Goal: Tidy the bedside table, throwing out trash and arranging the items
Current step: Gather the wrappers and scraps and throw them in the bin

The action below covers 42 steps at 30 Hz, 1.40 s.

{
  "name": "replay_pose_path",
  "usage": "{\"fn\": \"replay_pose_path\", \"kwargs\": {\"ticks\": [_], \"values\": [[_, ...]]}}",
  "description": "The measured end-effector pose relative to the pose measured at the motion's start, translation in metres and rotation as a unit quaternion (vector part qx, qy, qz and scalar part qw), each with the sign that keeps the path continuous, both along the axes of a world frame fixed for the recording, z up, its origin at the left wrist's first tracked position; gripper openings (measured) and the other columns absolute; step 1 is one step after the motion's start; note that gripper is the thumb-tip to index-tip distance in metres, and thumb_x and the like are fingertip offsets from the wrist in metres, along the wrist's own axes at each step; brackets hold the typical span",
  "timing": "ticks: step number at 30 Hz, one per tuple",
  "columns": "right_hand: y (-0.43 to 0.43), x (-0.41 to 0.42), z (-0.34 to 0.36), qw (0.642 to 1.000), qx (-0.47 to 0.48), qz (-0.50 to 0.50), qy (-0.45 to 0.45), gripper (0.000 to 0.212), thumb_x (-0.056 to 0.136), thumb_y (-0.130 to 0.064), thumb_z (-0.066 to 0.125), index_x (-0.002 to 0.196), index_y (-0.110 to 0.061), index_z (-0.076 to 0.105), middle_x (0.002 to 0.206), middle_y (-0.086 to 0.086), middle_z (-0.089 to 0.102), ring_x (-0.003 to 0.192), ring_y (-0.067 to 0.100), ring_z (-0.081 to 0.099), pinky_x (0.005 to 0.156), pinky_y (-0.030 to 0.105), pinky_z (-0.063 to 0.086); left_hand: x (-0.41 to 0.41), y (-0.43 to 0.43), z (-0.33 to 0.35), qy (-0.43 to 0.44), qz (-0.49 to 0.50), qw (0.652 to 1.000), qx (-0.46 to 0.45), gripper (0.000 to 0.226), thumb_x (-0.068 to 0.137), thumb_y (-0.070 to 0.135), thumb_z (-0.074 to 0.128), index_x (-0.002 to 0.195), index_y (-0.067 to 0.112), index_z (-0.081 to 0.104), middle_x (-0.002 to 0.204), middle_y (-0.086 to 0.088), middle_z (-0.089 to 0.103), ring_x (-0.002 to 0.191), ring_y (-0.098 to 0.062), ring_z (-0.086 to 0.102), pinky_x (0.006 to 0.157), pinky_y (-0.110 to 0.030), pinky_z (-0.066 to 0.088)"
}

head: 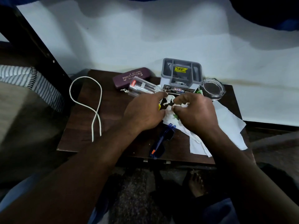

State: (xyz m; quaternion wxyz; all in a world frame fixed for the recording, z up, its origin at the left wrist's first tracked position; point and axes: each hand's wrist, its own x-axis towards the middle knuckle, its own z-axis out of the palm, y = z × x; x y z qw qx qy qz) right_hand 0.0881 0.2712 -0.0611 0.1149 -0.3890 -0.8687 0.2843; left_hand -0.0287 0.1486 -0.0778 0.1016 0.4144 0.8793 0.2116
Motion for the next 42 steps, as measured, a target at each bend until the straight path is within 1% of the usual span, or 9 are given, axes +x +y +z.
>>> {"fn": "replay_pose_path", "kwargs": {"ticks": [8,12,16,20,26,31,33,38,42], "values": [[0.009,0.005,0.003,1.0,-0.025,-0.011,-0.01,0.024,0.079,-0.017,0.069,0.096,-0.031,0.078,0.087,-0.019,0.068,0.085,0.007,0.066,0.065,0.017,0.042,0.015,0.004,-0.004,-0.002,-0.042,0.997,-0.066,0.059,0.088,0.049,0.067,0.143,0.049,0.046,0.129,-0.006,0.07,0.116,-0.035,0.066,0.086,-0.041,0.054],[0.012,0.008,0.005,0.999,-0.028,-0.015,-0.007,0.025,0.08,-0.018,0.068,0.098,-0.032,0.078,0.091,-0.018,0.071,0.087,0.006,0.065,0.067,0.021,0.045,0.02,0.008,-0.005,-0.027,-0.049,0.993,-0.102,0.054,0.092,0.045,0.062,0.143,0.056,0.048,0.136,-0.006,0.066,0.12,-0.033,0.065,0.093,-0.041,0.054],[0.015,0.013,0.007,1.0,-0.026,-0.015,-0.007,0.024,0.082,-0.018,0.069,0.1,-0.031,0.078,0.097,-0.015,0.074,0.091,0.008,0.068,0.071,0.023,0.049,0.027,0.013,-0.007,-0.009,-0.05,0.994,-0.097,0.03,0.092,0.038,0.063,0.121,0.047,0.066,0.118,-0.006,0.071,0.105,-0.031,0.068,0.076,-0.036,0.05],[0.019,0.019,0.009,0.999,-0.024,-0.022,-0.005,0.024,0.081,-0.017,0.068,0.098,-0.03,0.079,0.098,-0.013,0.076,0.09,0.01,0.07,0.08,0.03,0.058,0.031,0.02,-0.005,0.015,-0.046,0.998,-0.049,0.02,0.095,0.034,0.06,0.114,0.036,0.068,0.107,-0.006,0.072,0.1,-0.032,0.068,0.079,-0.042,0.056],[0.032,0.032,0.01,0.998,-0.036,-0.041,-0.025,0.019,0.083,-0.017,0.066,0.084,-0.034,0.076,0.074,-0.018,0.071,0.066,-0.014,0.064,0.036,0.011,0.042,0.027,0.03,0.001,-0.016,-0.008,0.989,0.145,0.009,0.102,0.032,0.056,0.1,0.026,0.062,0.101,0.001,0.065,0.094,-0.024,0.061,0.073,-0.034,0.04],[0.04,0.042,0.013,0.997,-0.058,-0.042,-0.027,0.012,0.086,-0.024,0.072,0.078,-0.032,0.077,0.064,-0.014,0.074,0.055,-0.002,0.069,0.051,0.022,0.056,0.032,0.036,0.007,-0.137,0.034,0.979,0.149,0.025,0.106,0.042,0.048,0.117,0.021,0.057,0.117,-0.005,0.056,0.093,-0.031,0.064,0.086,-0.044,0.053],[0.045,0.046,0.013,0.996,-0.068,-0.042,-0.03,0.008,0.086,-0.033,0.079,0.078,-0.031,0.077,0.062,-0.015,0.074,0.051,-0.001,0.068,0.051,0.022,0.052,0.035,0.038,0.01,-0.162,0.049,0.976,0.14,0.025,0.104,0.042,0.051,0.112,0.021,0.06,0.108,-0.006,0.066,0.088,-0.032,0.068,0.083,-0.047,0.055],[0.063,0.054,0.013,0.996,-0.049,-0.066,-0.034,0.032,0.078,-0.062,0.082,0.074,-0.031,0.077,0.056,-0.011,0.069,0.051,0.005,0.064,0.053,0.024,0.043,0.039,0.042,0.019,-0.187,0.101,0.964,0.16,0.021,0.08,0.041,0.056,0.087,0.022,0.062,0.073,0.005,0.074,0.072,-0.018,0.069,0.068,-0.044,0.059],[0.071,0.052,0.009,0.995,-0.032,-0.071,-0.06,0.009,0.085,-0.04,0.077,0.078,-0.033,0.077,0.072,-0.008,0.076,0.052,0.002,0.067,0.057,0.024,0.051,0.033,0.043,0.019,-0.216,0.135,0.951,0.177,0.019,0.076,0.04,0.057,0.086,0.024,0.062,0.073,0.003,0.071,0.075,-0.024,0.07,0.071,-0.049,0.06]]}}
